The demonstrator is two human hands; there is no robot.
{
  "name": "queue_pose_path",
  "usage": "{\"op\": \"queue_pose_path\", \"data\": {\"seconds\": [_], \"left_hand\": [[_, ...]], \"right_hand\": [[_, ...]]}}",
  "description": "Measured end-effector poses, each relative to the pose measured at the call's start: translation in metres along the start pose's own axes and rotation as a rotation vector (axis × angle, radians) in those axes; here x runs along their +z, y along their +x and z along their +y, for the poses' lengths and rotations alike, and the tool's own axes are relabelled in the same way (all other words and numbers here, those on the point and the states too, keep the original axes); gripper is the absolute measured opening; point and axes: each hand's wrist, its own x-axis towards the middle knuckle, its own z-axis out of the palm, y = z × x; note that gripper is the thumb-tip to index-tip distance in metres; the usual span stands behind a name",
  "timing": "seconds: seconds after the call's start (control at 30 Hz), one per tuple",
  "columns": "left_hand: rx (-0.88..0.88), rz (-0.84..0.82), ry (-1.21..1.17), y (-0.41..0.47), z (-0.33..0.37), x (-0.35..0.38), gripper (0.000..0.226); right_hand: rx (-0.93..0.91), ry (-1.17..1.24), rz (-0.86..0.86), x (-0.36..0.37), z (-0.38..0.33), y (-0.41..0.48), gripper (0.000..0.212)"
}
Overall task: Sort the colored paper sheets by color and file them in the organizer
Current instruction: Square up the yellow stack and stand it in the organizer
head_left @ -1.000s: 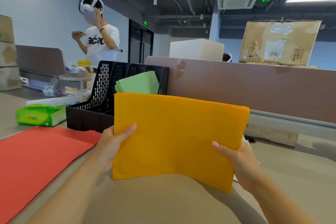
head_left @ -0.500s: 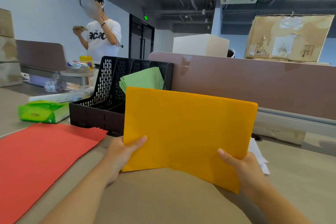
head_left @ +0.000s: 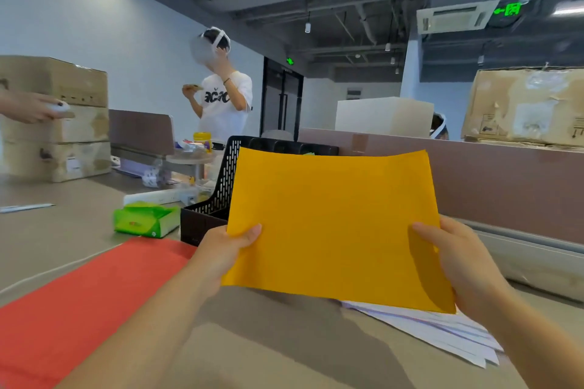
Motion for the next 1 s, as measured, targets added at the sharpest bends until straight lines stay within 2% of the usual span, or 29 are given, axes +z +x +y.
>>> {"op": "queue_pose_path", "data": {"seconds": [0.23,0.33,0.43,0.53,0.63,0.77,0.93,1.0], "left_hand": [[-0.077,0.046,-0.034,0.061,0.029,-0.04,0.017],[-0.114,0.101,-0.055,0.1,0.034,-0.057,0.036],[-0.095,0.122,-0.031,0.137,0.033,-0.064,0.03],[-0.028,0.119,0.033,0.17,0.025,-0.058,0.045],[-0.079,-0.026,0.165,0.192,0.012,-0.042,0.052],[-0.232,-0.288,0.472,0.208,-0.011,-0.011,0.048],[-0.388,-0.448,0.469,0.22,-0.016,0.01,0.039],[-0.395,-0.444,0.525,0.226,-0.018,0.014,0.039]], "right_hand": [[0.053,-0.127,-0.069,0.056,-0.093,0.063,0.015],[0.016,-0.198,-0.058,0.086,-0.123,0.094,0.008],[-0.056,-0.284,-0.098,0.11,-0.137,0.127,0.012],[-0.051,-0.41,-0.104,0.129,-0.144,0.154,0.007],[0.003,-0.473,-0.004,0.142,-0.157,0.174,0.014],[0.018,-0.48,0.029,0.137,-0.167,0.178,0.021],[0.074,-0.565,0.042,0.137,-0.17,0.187,0.024],[0.093,-0.543,0.04,0.138,-0.167,0.197,0.022]]}}
